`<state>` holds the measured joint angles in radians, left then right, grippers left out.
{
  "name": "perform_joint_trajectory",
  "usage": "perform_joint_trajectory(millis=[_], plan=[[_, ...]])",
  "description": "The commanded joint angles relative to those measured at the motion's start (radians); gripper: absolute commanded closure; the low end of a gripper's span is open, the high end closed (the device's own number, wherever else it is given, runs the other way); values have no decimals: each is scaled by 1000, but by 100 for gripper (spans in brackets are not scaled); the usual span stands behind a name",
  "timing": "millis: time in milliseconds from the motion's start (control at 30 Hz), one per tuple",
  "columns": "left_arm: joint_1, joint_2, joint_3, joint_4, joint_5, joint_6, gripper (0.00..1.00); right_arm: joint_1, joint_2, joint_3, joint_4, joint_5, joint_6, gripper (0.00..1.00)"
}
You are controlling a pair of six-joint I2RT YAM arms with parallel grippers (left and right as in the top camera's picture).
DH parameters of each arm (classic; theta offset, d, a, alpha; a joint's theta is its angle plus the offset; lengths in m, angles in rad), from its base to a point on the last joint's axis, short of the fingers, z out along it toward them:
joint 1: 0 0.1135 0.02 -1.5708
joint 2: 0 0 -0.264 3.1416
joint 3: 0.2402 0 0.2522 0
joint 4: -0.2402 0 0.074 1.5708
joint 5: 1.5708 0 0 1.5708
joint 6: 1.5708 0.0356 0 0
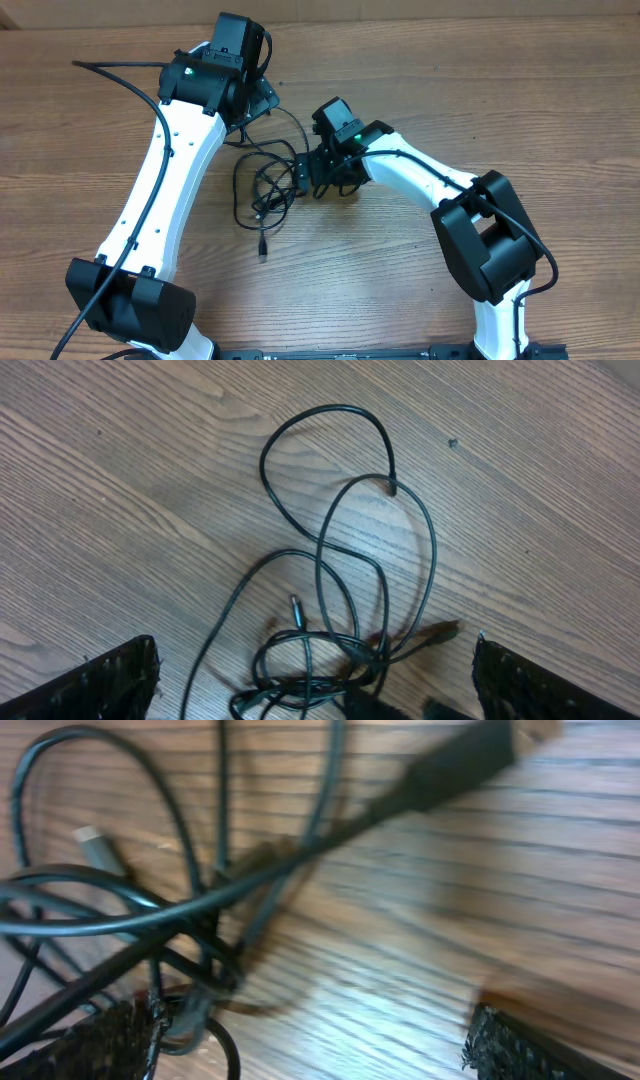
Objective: Untangle cables
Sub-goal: 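Grasp the black cable bundle with the right gripper, then lift the bundle with the right gripper up and to the right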
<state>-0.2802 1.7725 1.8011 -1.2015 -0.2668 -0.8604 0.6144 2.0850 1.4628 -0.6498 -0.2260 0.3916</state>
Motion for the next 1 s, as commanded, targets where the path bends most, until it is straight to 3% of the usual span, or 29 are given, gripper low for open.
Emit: perform_joint_trajectory(millis=[0, 200, 400, 633, 767, 900, 967], plan=[[1, -27, 1, -2, -21, 12, 0, 38, 4, 9, 27, -22, 1, 2], [1, -27, 1, -2, -21, 12, 0, 81, 6, 9, 103, -4, 1, 4], [1, -27, 1, -2, -21, 12, 0, 101, 40, 9, 118, 111, 1, 13], [1, -27, 1, -2, -21, 12, 0, 101, 106, 9, 91, 117, 2, 24], [1, -27, 1, -2, -21, 12, 0, 101, 106, 9, 88, 117, 1, 56], [1, -27, 1, -2, -21, 12, 0, 97, 105, 10, 60, 116, 4, 96], [1, -27, 1, -2, -21, 12, 0, 92, 100, 16, 28, 117, 5, 96]])
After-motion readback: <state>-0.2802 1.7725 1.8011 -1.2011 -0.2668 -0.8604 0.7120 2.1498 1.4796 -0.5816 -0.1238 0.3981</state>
